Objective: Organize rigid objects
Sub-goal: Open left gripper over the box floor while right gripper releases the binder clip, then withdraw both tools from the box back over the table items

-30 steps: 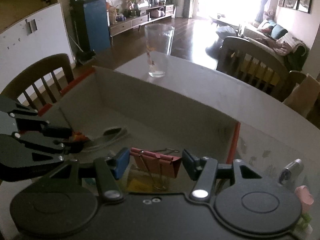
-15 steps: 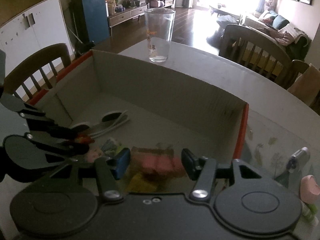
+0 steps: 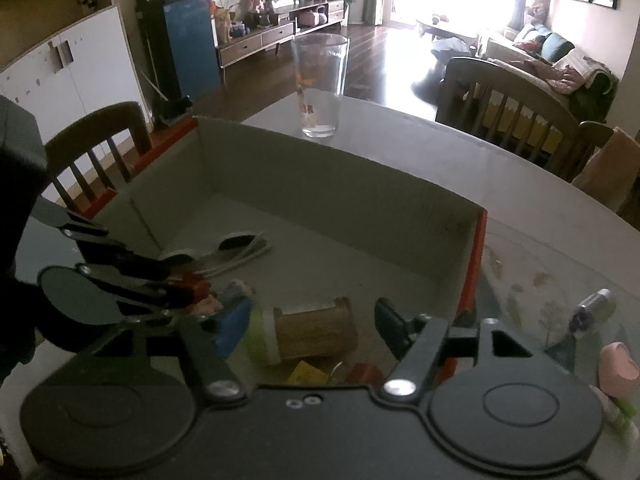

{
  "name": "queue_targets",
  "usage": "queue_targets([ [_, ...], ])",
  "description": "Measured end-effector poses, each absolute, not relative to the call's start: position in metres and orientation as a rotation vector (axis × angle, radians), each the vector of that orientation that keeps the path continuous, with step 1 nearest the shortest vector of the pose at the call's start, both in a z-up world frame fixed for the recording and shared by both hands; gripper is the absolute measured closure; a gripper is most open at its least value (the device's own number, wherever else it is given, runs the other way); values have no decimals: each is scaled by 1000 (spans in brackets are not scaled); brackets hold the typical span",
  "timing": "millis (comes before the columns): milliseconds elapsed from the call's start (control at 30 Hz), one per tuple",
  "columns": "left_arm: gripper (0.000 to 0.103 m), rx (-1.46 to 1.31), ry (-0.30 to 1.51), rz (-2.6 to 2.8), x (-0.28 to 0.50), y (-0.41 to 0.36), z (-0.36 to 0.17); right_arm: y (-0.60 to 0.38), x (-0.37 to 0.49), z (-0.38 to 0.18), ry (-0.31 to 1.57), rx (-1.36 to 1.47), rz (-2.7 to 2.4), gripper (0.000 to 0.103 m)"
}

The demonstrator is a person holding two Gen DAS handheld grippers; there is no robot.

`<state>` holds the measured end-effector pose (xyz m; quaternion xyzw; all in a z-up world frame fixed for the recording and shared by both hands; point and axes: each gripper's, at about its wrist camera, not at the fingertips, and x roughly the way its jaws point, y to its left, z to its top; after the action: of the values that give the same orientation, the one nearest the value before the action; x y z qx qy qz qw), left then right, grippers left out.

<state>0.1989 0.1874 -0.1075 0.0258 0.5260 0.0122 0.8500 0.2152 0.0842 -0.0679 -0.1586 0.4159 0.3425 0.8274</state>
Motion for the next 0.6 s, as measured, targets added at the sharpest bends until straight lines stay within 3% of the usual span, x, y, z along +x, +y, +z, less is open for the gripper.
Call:
queue_targets([
  [600, 75, -48, 968, 35, 169, 198, -69, 59, 183, -34, 805, -257, 760, 21],
])
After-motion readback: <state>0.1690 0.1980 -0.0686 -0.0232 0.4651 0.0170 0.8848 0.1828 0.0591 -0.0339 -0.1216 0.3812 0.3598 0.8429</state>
